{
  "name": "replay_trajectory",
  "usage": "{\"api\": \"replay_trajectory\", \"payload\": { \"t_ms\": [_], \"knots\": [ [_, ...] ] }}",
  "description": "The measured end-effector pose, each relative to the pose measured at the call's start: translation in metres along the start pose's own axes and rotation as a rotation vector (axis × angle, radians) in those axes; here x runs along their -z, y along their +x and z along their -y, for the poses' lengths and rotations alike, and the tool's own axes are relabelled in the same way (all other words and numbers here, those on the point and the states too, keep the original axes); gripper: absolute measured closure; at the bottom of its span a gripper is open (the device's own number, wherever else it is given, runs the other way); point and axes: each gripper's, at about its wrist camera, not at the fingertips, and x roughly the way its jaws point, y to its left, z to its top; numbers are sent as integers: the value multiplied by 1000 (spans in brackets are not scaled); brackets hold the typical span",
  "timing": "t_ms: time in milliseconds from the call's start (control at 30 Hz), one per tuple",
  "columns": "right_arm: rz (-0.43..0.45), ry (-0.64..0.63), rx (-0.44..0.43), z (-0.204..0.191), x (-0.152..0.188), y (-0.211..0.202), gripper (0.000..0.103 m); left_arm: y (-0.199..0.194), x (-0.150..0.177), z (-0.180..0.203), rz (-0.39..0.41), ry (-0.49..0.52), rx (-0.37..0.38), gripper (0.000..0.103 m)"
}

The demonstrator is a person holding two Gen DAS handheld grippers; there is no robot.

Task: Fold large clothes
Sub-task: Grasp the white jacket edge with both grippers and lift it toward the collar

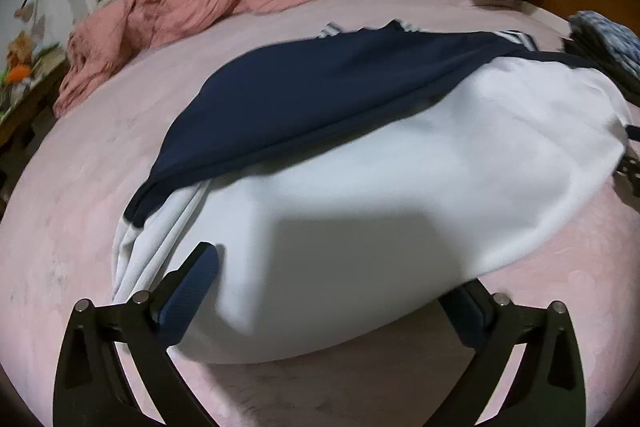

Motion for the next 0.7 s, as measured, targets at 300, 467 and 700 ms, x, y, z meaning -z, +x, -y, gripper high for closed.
{"api": "replay_trajectory", "payload": {
  "t_ms": [300, 467, 700],
  "knots": [
    [53, -191, 107, -29, -23, 12, 7, 24, -22, 8, -12, 18, 5, 4],
    [71, -212, 116, -32, -28, 17, 7, 24, -22, 14, 1, 50, -14, 32],
    [58, -105, 39, -21, -18, 5, 15, 13, -19, 32, 53, 139, -43, 81]
  ]
}}
